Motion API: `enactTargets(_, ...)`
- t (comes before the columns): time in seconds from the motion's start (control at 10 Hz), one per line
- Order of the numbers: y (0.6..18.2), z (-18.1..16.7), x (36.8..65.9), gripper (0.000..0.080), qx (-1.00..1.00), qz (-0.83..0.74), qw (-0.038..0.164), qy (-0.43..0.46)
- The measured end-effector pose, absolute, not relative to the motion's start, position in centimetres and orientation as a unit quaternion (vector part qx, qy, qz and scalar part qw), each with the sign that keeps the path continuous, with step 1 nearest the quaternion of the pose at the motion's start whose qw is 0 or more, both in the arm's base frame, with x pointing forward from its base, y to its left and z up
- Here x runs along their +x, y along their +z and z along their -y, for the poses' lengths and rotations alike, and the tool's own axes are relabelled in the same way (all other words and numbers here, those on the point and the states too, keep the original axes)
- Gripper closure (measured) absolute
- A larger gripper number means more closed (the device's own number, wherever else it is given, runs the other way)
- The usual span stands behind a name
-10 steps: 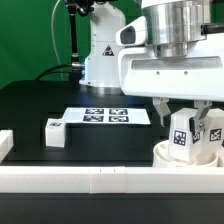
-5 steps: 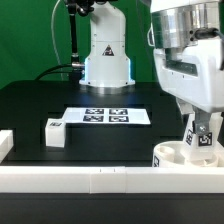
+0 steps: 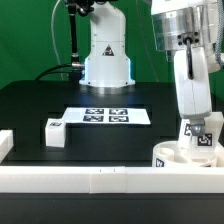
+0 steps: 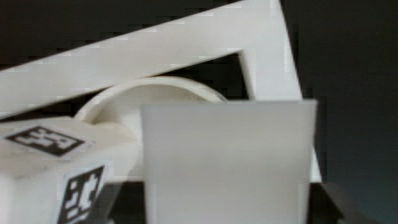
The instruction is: Assemble stool
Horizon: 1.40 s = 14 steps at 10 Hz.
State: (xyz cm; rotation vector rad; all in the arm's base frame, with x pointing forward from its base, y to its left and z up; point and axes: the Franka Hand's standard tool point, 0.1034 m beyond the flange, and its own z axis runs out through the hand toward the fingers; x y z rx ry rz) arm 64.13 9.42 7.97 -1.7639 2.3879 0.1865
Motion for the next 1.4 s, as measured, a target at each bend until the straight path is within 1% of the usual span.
enactTargets(0.1, 8.0, -9.6, 64.1, 0.0376, -0.586, -0.803, 0.084, 0.064)
enactTargets(0.2, 8.1, -9.6, 64.1, 0.0213, -0.594, -0.798, 0.086, 0.063)
enactTargets(0.3, 8.4, -9.7, 64.3, 0.0213, -0.600, -0.793, 0.089, 0.062)
enactTargets(0.4, 8.9, -9.9, 64.4, 0.0163, -0.604, -0.789, 0.093, 0.061)
enactTargets(0.6, 10.7, -10.1, 64.8, 0.0152, -0.633, -0.765, 0.108, 0.051)
enactTargets(0.9, 10.4, -10.1, 64.6, 0.0151, -0.667, -0.736, 0.108, 0.047)
enactTargets(1.0, 10.4, -10.1, 64.6, 0.0151, -0.703, -0.701, 0.110, 0.042)
enactTargets(1.1, 10.2, -10.4, 64.2, 0.0151, -0.758, -0.642, 0.106, 0.044)
enactTargets(1.2, 10.6, -10.7, 64.1, 0.0151, -0.804, -0.583, 0.105, 0.052)
enactTargets(1.3, 11.0, -11.1, 64.4, 0.0151, -0.832, -0.542, 0.110, 0.045)
enactTargets(1.4, 11.1, -11.3, 64.4, 0.0151, -0.861, -0.494, 0.113, 0.039)
